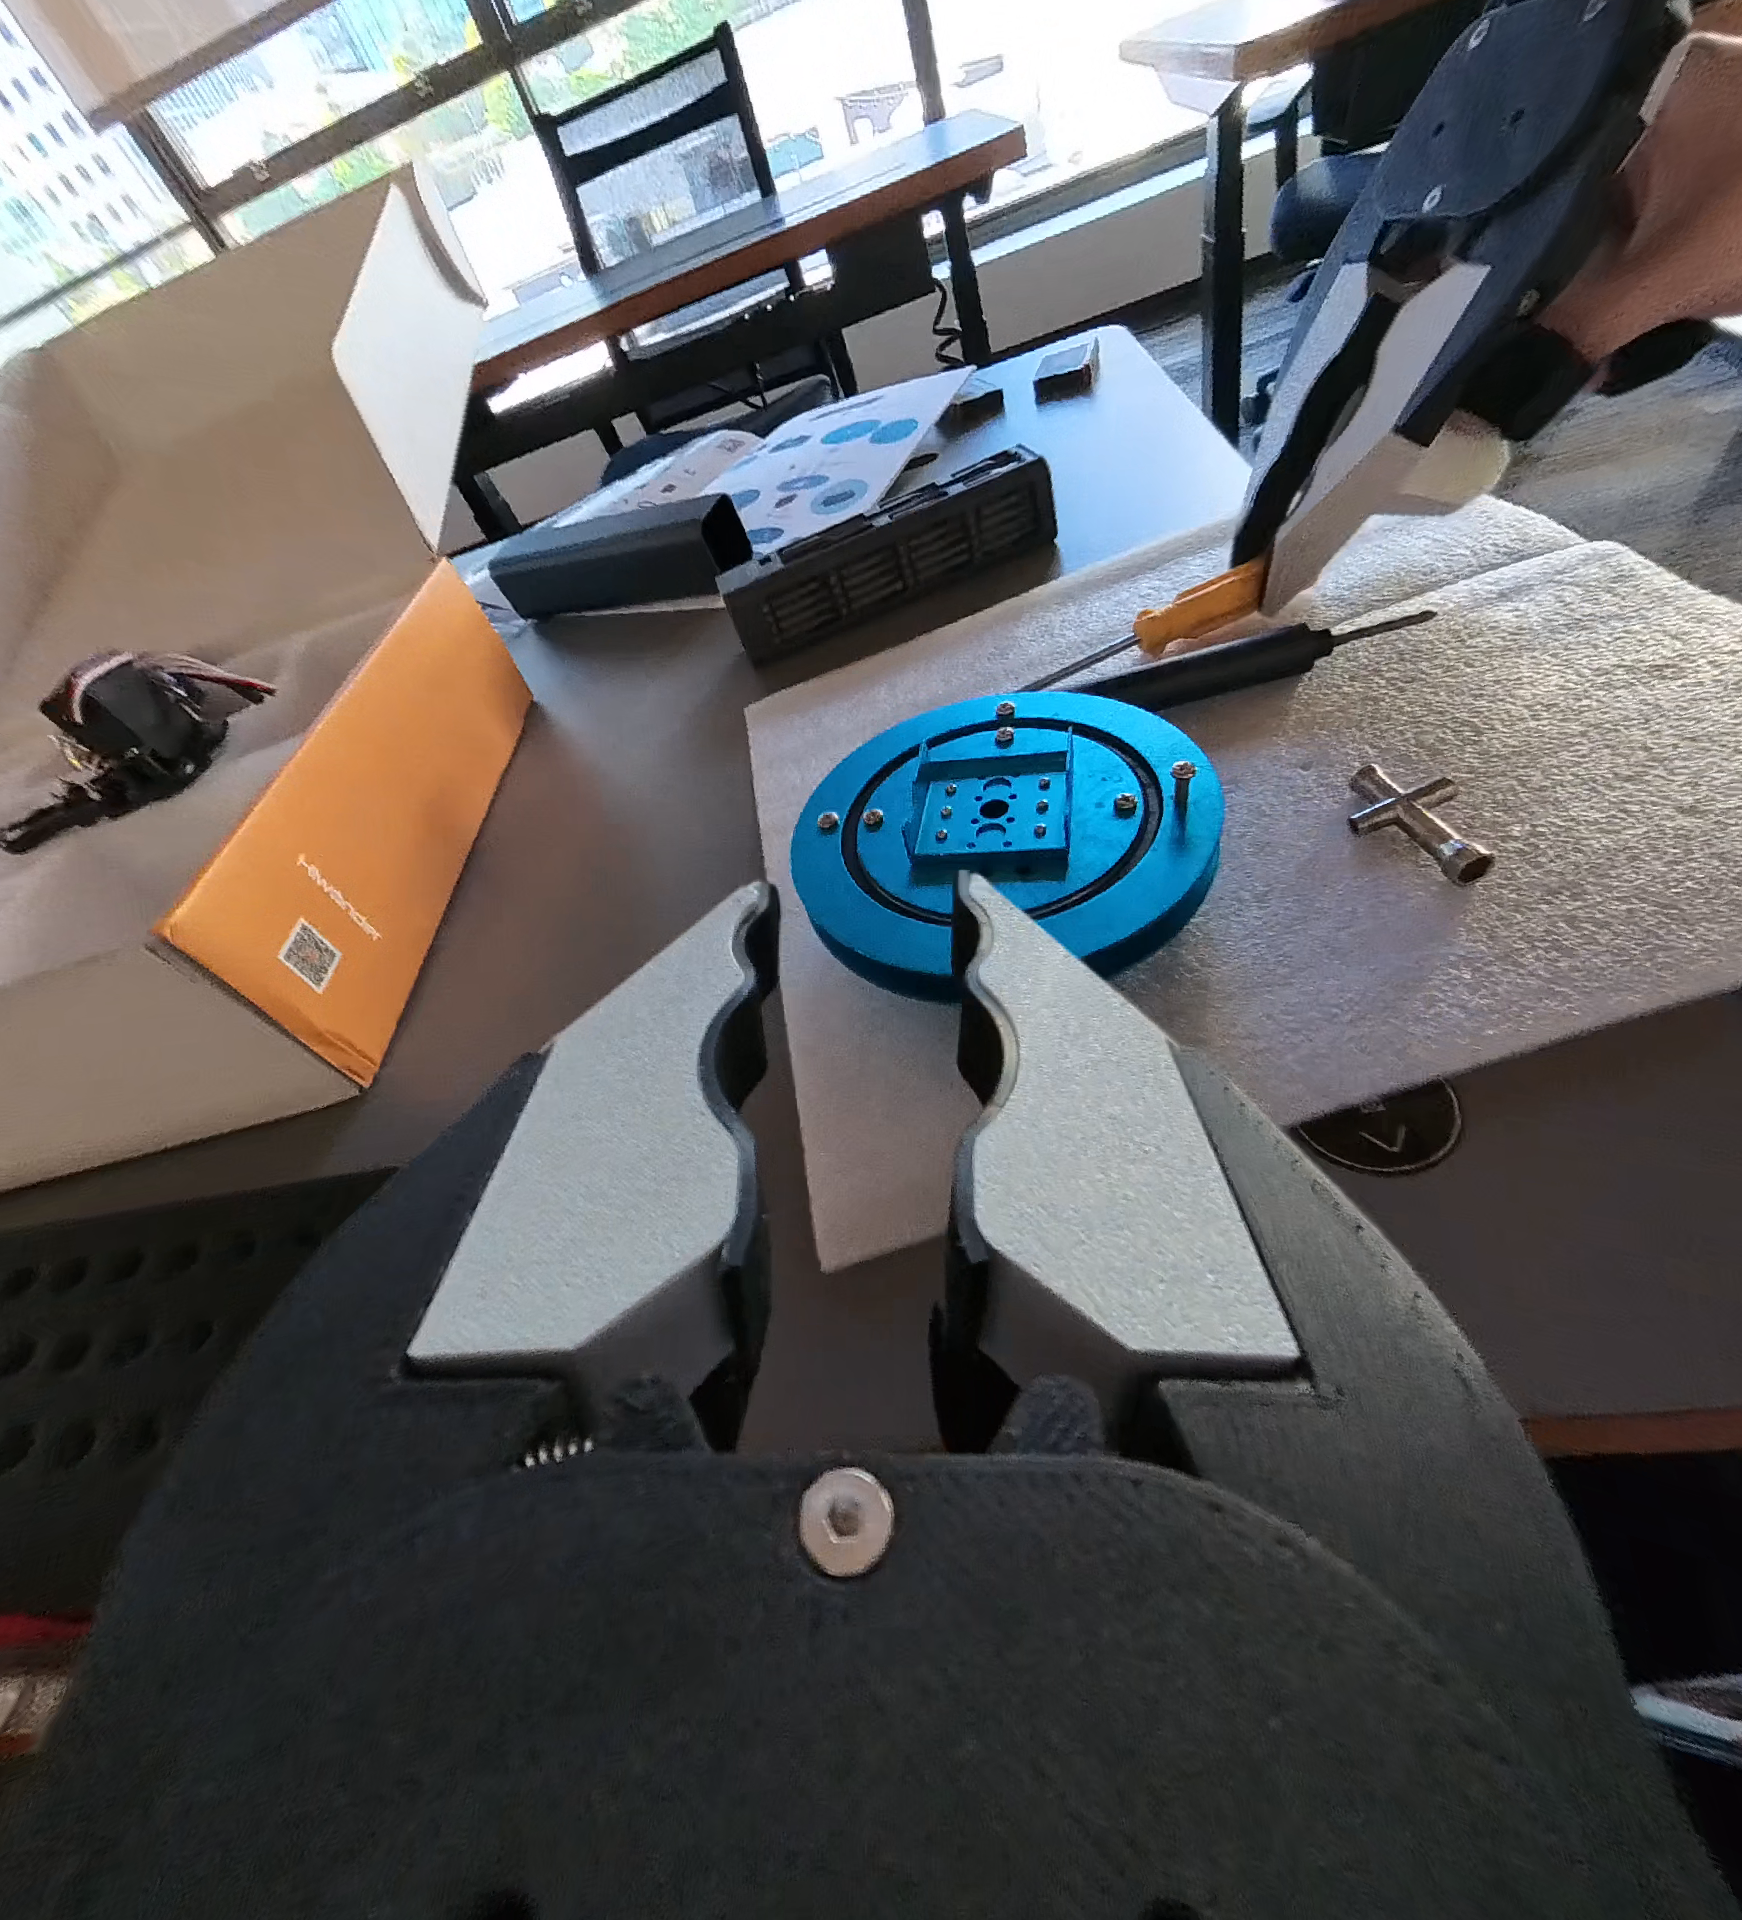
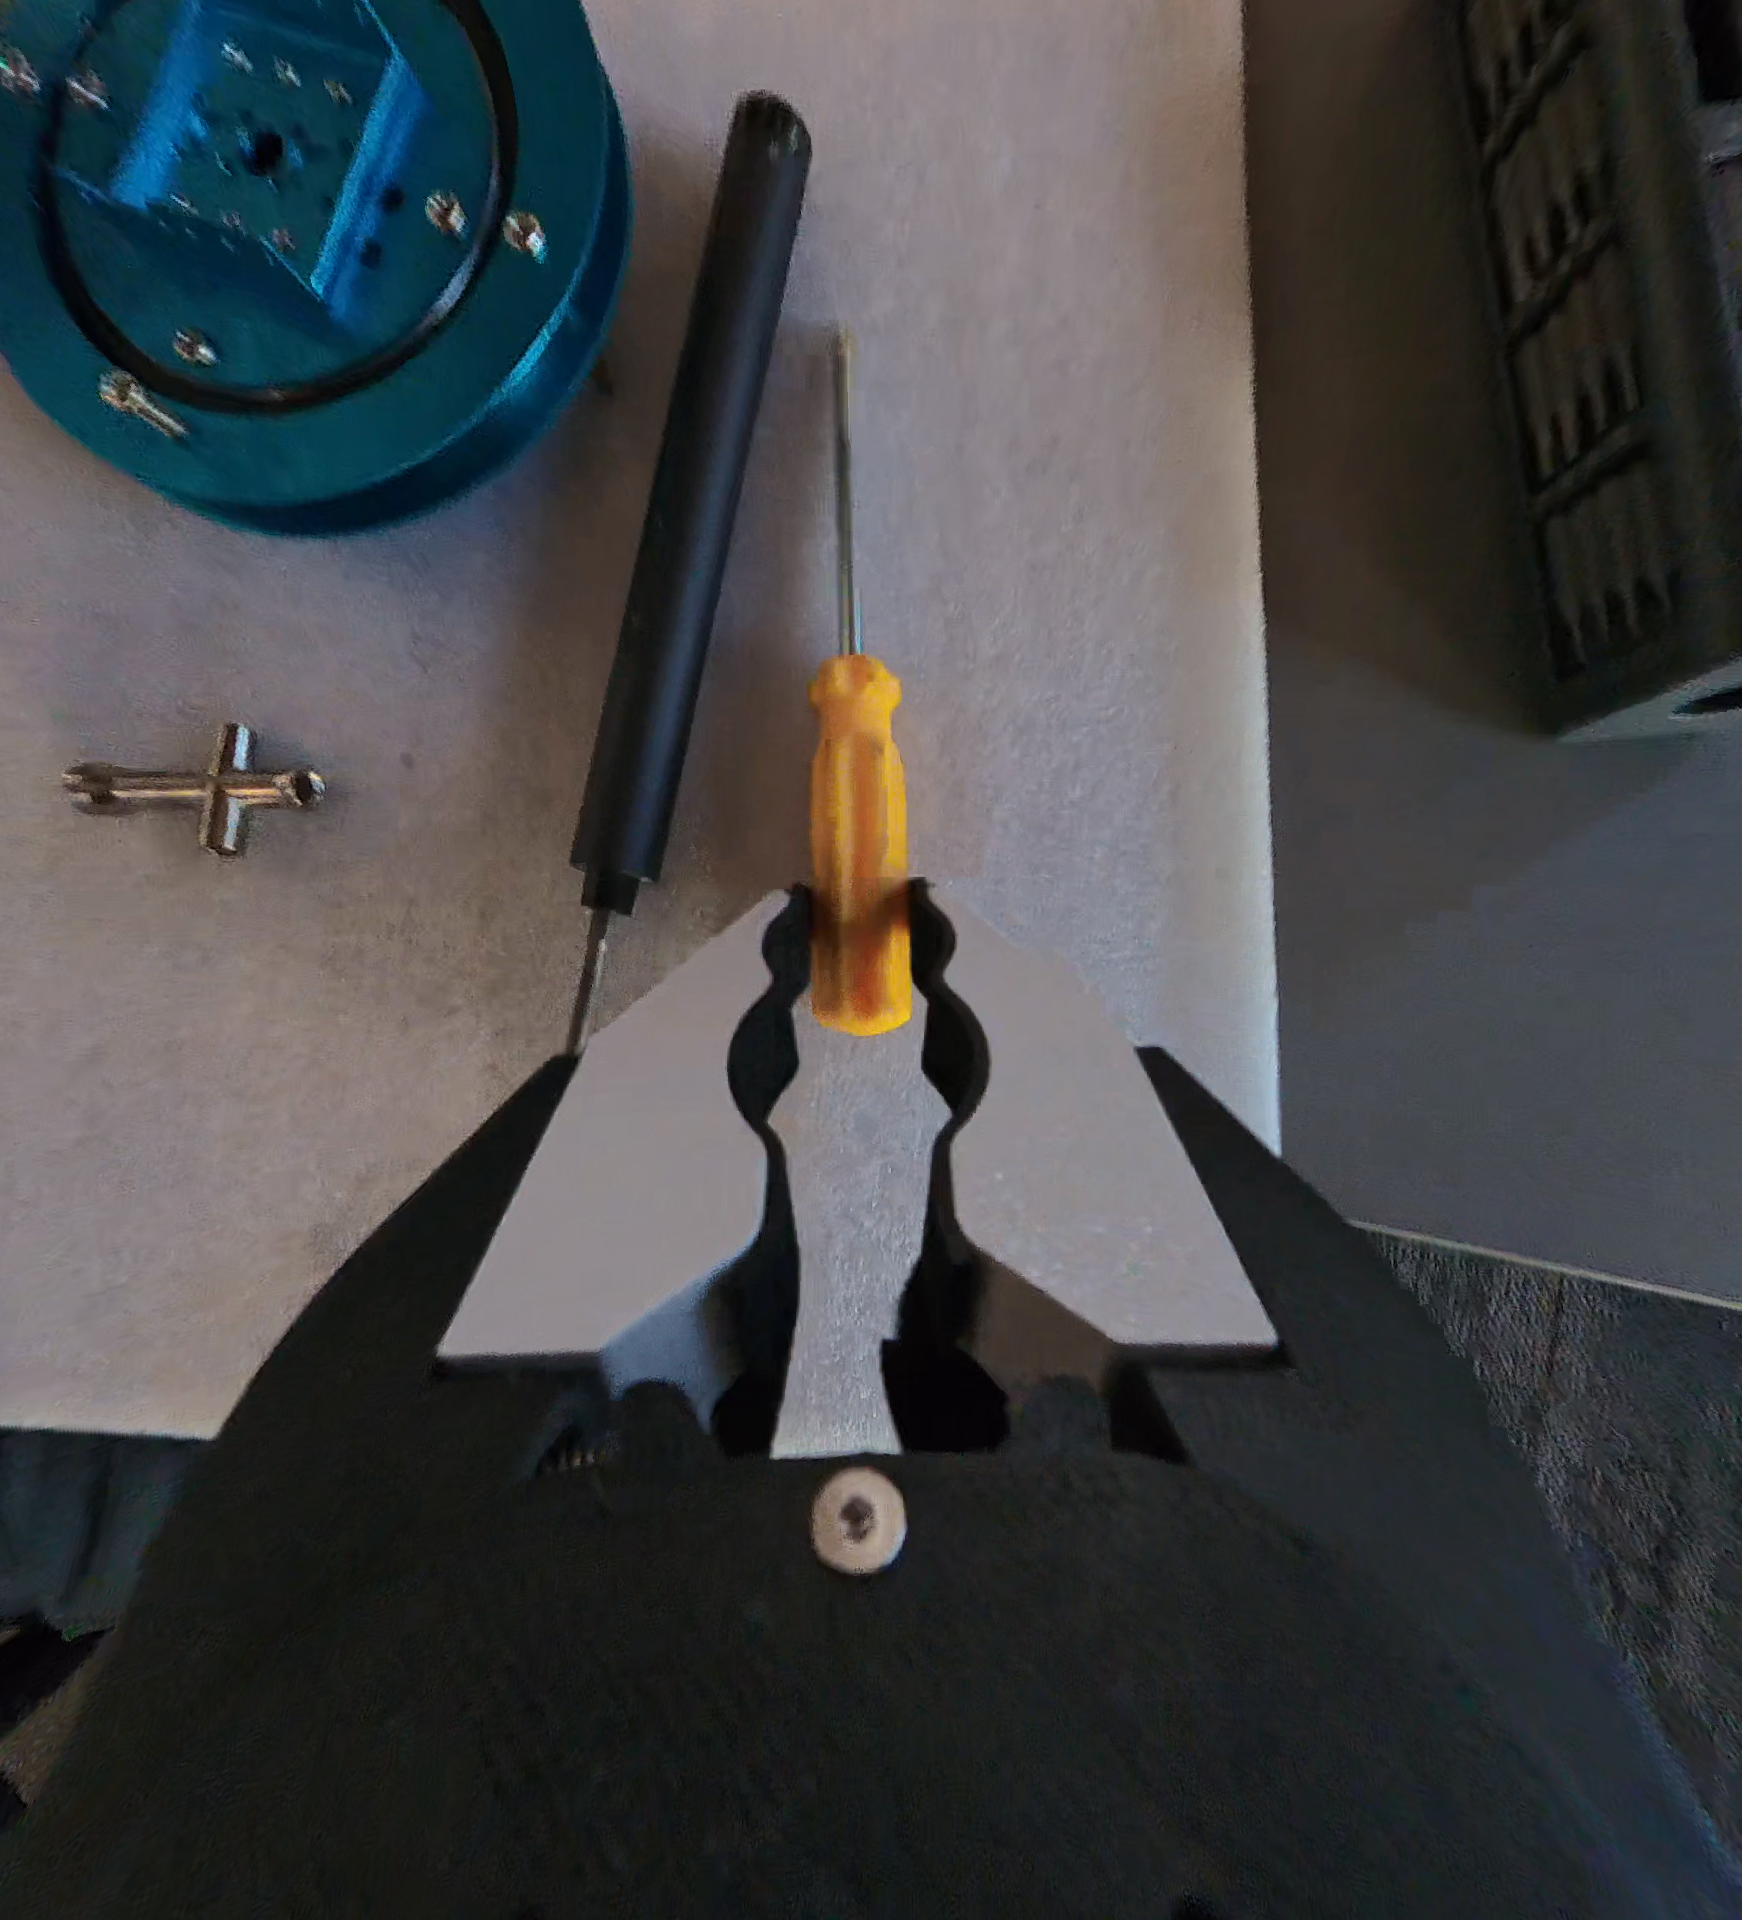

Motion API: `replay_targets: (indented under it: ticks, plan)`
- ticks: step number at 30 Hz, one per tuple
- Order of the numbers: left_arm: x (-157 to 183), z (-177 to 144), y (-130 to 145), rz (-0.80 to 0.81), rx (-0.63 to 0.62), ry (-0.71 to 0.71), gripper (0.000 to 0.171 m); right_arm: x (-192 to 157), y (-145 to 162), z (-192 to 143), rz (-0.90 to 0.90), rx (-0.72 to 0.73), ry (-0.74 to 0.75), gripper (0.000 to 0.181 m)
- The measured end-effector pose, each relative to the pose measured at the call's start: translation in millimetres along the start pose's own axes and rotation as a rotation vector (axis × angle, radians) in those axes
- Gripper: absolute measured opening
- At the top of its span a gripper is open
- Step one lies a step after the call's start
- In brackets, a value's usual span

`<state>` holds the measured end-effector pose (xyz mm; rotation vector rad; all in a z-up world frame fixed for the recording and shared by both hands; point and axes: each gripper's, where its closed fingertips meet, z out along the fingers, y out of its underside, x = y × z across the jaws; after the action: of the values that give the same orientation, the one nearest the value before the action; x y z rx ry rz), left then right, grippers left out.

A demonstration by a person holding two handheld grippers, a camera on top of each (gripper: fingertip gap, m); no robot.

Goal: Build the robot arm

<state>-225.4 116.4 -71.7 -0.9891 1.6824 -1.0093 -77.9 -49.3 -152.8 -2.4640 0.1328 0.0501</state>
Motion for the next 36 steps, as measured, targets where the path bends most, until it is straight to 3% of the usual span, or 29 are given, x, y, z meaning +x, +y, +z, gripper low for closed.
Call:
replay_targets:
  ticks: [3, 6, 11, 14, 17, 22, 24, 26, 29, 31, 36]
  plan:
    - [12, 5, -4, 0.058, -0.014, 0.077, 0.027, 4, -9, -8, -0.073, 0.051, 0.091, 0.016]
    - [26, 14, -17, 0.235, -0.025, 0.182, 0.030, 0, -23, -30, -0.175, 0.044, 0.200, 0.017]
    - [54, 67, -52, 0.551, -0.043, 0.407, 0.039, -21, -56, -63, -0.356, -0.049, 0.301, 0.017]
    - [68, 103, -71, 0.565, -0.036, 0.544, 0.041, -32, -75, -80, -0.441, -0.092, 0.339, 0.017]
    - [83, 116, -87, 0.516, -0.009, 0.665, 0.037, -45, -85, -95, -0.476, -0.120, 0.314, 0.017]
    - [98, 119, -103, 0.628, 0.044, 0.647, 0.017, -71, -102, -107, -0.537, -0.124, 0.235, 0.017]
    - [99, 119, -105, 0.631, 0.040, 0.631, 0.017, -76, -110, -110, -0.555, -0.114, 0.221, 0.017]
    - [97, 115, -107, 0.591, 0.034, 0.635, 0.017, -84, -120, -111, -0.539, -0.061, 0.169, 0.015]
    - [94, 100, -116, 0.483, 0.070, 0.656, 0.017, -103, -147, -116, -0.512, 0.149, 0.061, 0.012]
    - [91, 90, -118, 0.424, 0.083, 0.656, 0.017, -111, -164, -124, -0.474, 0.319, 0.030, 0.039]
    - [75, 69, -113, 0.267, 0.096, 0.604, 0.016, -134, -178, -140, -0.268, 0.677, -0.167, 0.085]
